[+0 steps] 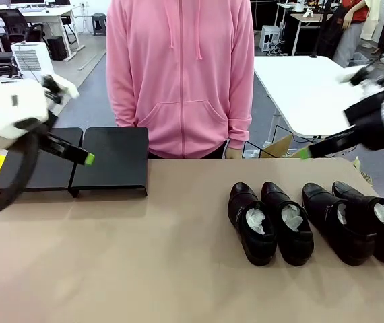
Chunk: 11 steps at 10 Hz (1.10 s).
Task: Organize the shoes by placing them on the stand.
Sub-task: Pick up one Shoe and place it in the middle of the table.
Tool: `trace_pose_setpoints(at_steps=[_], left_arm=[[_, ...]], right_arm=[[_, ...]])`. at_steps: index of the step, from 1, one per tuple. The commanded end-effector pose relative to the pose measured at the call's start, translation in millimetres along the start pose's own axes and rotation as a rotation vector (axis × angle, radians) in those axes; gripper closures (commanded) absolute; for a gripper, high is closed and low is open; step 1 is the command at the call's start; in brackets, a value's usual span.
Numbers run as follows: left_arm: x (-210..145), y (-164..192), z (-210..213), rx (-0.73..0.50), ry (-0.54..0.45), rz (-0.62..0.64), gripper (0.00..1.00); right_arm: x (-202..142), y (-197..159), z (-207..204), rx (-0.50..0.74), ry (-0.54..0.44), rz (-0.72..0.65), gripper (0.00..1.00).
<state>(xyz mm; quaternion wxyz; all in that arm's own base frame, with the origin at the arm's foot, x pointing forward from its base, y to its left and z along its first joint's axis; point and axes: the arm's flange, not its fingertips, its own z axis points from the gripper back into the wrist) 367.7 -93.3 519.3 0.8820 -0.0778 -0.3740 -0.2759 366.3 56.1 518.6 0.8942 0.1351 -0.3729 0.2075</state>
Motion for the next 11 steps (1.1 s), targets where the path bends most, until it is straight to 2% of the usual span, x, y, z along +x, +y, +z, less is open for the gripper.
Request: trace_pose_setpoints(at_steps=[1, 4, 5, 7, 8, 9, 11], left_arm=[[-74, 8, 54, -0.075, -0.070, 0.019, 0.00], [-92, 25, 90, -0.123, -0.146, 0.059, 0.00], [-90, 26, 96, -0.087, -0.147, 0.050, 0.00], [-82, 27, 93, -0.102, -0.148, 0.055, 0.00], [-73, 29, 87, -0.095, -0.178, 0.118, 0.00], [-33, 62, 118, -0.089, -0.141, 0.072, 0.00], [-33, 62, 118, -0.089, -0.141, 0.072, 0.00]], right_arm=[[-25, -15, 42, 0.041, -0.046, 0.016, 0.00], [-55, -43, 71, 0.071, -0.058, -0.073, 0.00], [-65, -47, 76, 0.074, -0.055, -0.094, 0.00], [-73, -46, 79, 0.114, -0.060, -0.097, 0.00], [-69, -45, 76, 0.126, -0.067, -0.142, 0.00], [-33, -65, 87, 0.068, -0.041, -0.121, 0.00], [-33, -65, 87, 0.068, -0.041, -0.121, 0.00]])
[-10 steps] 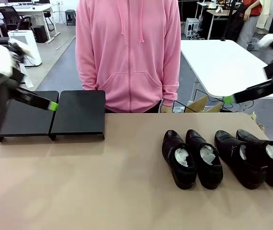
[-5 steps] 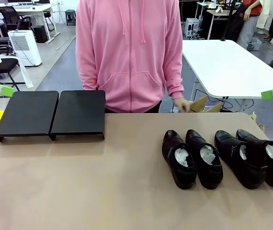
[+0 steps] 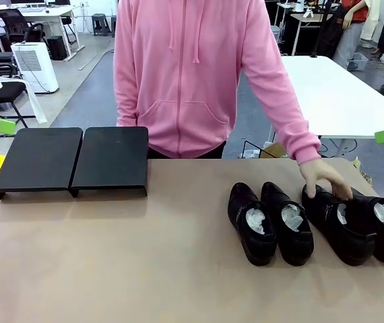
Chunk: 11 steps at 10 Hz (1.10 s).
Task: Organize the shoes by placing them on the stand.
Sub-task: Pick up one Shoe and place it in the middle of the table.
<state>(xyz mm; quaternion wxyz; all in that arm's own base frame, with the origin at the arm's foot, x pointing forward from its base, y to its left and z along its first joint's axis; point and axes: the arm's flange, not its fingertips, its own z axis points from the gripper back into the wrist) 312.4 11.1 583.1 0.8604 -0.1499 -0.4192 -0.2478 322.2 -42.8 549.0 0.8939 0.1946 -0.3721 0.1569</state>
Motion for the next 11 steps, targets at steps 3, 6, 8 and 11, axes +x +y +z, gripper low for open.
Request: trace_pose_setpoints(at_steps=[3, 6, 8, 11], left_arm=[[-1.0, 0.6, 2.7, -0.005, 0.000, -0.012, 0.00], [-1.0, 0.6, 2.7, -0.005, 0.000, -0.012, 0.00], [-1.0, 0.6, 2.7, -0.005, 0.000, -0.012, 0.00], [-1.0, 0.6, 2.7, -0.005, 0.000, -0.012, 0.00]], right_arm=[[0.4, -1.6, -0.3, -0.001, -0.003, 0.015, 0.00], [0.4, -1.6, -0.3, -0.001, -0.003, 0.015, 0.00], [0.4, -1.6, -0.3, -0.001, -0.003, 0.015, 0.00], [0.4, -1.6, -0.3, -0.001, -0.003, 0.015, 0.00]])
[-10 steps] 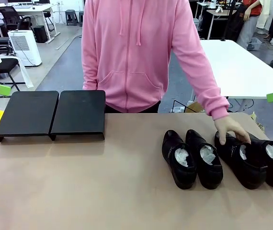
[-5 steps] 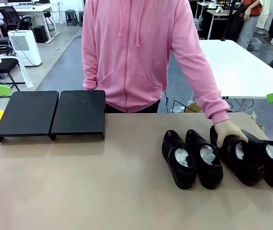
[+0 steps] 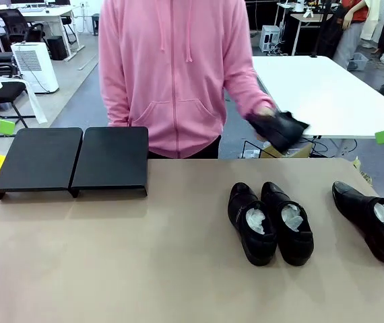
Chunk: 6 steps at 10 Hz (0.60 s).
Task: Organize the shoes by placing them on the stand.
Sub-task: Pick up one Shoe and place it in the middle of the table.
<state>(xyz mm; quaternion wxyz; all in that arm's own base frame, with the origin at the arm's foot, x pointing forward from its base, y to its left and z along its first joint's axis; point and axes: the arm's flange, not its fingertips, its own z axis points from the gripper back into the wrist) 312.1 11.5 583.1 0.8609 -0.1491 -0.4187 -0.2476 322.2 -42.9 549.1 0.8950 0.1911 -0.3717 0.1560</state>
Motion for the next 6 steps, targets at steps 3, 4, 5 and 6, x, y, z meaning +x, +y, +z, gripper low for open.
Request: trace_pose_setpoints(at_steps=[3, 4, 5, 6], left_arm=[[-1, 1, 2, -0.006, -0.001, -0.012, 0.00], [-1, 1, 2, -0.006, -0.001, -0.012, 0.00], [-1, 1, 2, -0.006, -0.001, -0.012, 0.00], [-1, 1, 2, -0.006, -0.001, -0.012, 0.00]], right_arm=[[8, 4, -1, -0.008, 0.029, -0.002, 0.00], [19, 12, -5, -0.028, 0.065, -0.006, 0.00], [27, 20, -11, -0.030, 0.124, 0.003, 0.00], [32, 29, -19, -0.068, 0.164, 0.006, 0.00]])
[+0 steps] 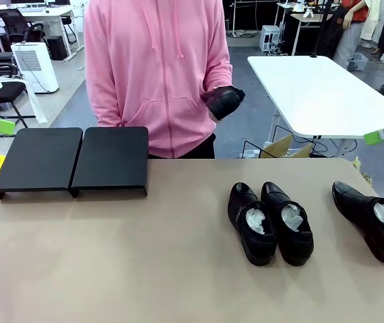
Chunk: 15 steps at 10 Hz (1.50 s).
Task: Organize the shoes by placing them on the stand.
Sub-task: Pick up one Shoe and place it in the middle of the table.
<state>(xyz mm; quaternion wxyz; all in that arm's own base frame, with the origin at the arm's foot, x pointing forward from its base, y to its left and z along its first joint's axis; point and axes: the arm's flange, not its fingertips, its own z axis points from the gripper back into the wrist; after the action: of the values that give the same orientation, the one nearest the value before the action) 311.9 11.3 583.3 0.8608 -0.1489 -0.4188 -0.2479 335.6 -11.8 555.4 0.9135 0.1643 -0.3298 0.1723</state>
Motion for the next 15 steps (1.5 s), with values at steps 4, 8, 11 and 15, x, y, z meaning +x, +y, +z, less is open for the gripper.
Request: trace_pose_setpoints(at_steps=[4, 8, 11, 15], left_arm=[[-1, 1, 2, -0.007, -0.001, -0.011, 0.00], [-1, 1, 2, -0.007, -0.001, -0.011, 0.00], [-1, 1, 2, -0.007, -0.001, -0.011, 0.00], [-1, 1, 2, -0.007, -0.001, -0.011, 0.00]], right_arm=[[17, 43, -31, -0.163, 0.244, 0.007, 0.00], [12, 36, -36, -0.142, 0.167, -0.004, 0.00], [21, 108, -69, -0.304, 0.176, 0.039, 0.00], [1, 153, -112, -0.451, 0.262, -0.029, 0.00]])
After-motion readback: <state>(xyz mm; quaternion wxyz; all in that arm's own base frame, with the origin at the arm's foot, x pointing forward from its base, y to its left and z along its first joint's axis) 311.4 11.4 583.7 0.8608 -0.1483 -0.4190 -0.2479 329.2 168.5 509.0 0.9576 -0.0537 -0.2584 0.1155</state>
